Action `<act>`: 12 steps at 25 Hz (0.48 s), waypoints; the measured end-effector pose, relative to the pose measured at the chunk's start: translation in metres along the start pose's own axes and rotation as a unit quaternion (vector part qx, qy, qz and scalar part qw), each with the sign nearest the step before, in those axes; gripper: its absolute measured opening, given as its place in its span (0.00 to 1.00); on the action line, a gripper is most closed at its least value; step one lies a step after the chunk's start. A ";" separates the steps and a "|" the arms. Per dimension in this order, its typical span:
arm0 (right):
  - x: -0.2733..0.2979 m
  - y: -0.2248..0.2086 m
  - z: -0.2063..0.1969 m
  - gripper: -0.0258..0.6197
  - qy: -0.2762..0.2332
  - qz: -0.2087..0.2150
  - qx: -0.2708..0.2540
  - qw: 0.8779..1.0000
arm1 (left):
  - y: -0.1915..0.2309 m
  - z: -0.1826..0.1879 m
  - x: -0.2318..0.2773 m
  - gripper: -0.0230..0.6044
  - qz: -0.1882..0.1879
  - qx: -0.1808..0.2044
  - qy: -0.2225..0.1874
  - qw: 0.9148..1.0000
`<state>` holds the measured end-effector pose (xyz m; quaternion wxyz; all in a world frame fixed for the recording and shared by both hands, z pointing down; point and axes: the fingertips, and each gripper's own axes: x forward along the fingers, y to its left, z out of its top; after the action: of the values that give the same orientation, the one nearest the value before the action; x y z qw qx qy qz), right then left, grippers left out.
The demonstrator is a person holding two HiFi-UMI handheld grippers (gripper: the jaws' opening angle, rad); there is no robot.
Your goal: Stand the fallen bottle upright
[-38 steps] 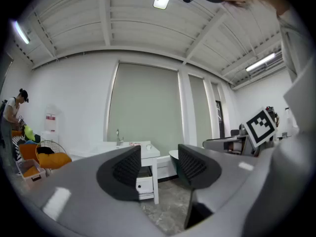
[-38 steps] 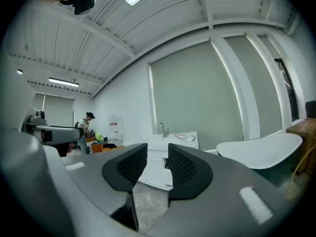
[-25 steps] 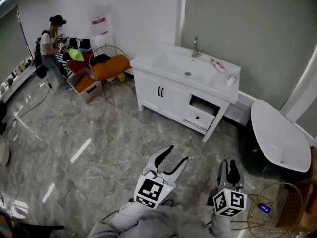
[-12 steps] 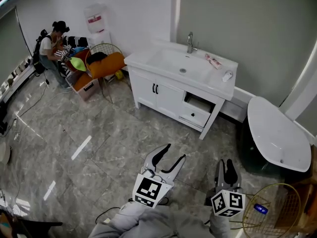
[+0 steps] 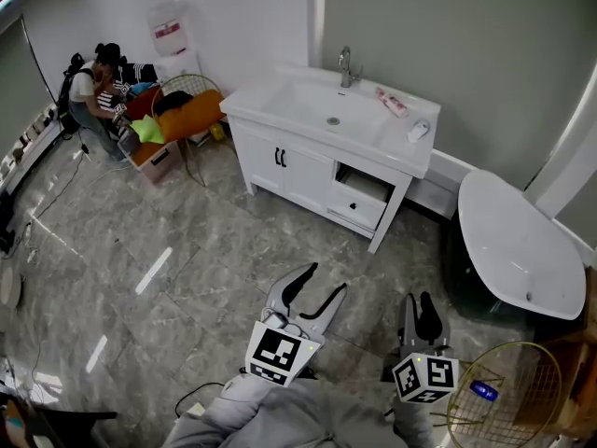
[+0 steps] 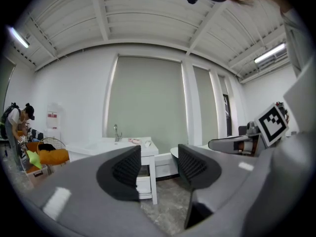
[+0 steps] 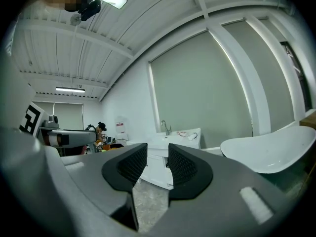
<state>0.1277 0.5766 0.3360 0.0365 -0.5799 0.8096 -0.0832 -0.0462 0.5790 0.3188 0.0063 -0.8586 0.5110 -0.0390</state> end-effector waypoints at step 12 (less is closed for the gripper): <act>0.041 -0.030 0.000 0.24 0.000 -0.017 -0.003 1.000 | 0.010 0.002 0.055 0.46 -0.020 0.017 0.001 1.000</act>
<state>0.1428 0.5283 0.3429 0.0334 -0.5934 0.8001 -0.0815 -0.0289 0.5259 0.3201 0.0195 -0.8684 0.4931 -0.0486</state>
